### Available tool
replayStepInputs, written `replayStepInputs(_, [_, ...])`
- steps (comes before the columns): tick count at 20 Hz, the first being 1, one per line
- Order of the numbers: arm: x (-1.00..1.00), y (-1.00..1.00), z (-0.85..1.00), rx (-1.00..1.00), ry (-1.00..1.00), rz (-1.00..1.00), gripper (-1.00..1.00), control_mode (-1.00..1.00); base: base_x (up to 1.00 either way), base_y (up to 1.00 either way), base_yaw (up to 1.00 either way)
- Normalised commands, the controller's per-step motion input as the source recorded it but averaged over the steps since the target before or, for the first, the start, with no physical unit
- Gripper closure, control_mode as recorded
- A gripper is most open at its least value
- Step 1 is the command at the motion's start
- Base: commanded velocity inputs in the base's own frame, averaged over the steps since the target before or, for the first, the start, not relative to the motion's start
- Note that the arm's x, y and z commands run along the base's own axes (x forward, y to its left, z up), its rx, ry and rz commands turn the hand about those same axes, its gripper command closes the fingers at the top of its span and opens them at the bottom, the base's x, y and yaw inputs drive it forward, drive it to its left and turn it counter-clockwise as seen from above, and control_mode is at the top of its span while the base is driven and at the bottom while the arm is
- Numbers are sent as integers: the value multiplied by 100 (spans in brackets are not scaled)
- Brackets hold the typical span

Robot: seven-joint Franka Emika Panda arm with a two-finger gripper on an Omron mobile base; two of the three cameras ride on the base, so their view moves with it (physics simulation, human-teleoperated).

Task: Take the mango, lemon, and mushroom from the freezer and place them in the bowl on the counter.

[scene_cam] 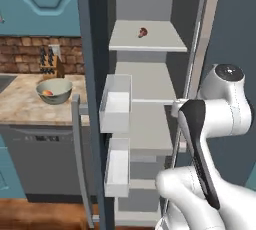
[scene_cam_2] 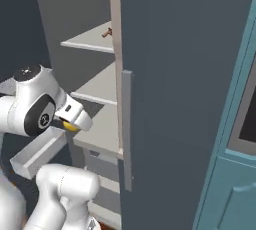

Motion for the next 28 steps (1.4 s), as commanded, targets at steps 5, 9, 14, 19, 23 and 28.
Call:
replayStepInputs(5, [0, 0, 0, 0, 0, 0, 100, 100, -63, -1, 77])
replayStepInputs(9, [0, 0, 0, 0, 0, 0, 100, 100, -13, 0, 95])
replayStepInputs(14, [0, 0, 0, 0, 0, 0, 100, 100, -5, 5, 92])
replayStepInputs(19, [0, 0, 0, 0, 0, 0, 100, 100, 0, 23, 91])
replayStepInputs(23, [0, 0, 0, 0, 0, 0, 100, 100, 43, 38, 70])
replayStepInputs(28, [0, 0, 0, 0, 0, 0, 100, 100, 96, 85, 34])
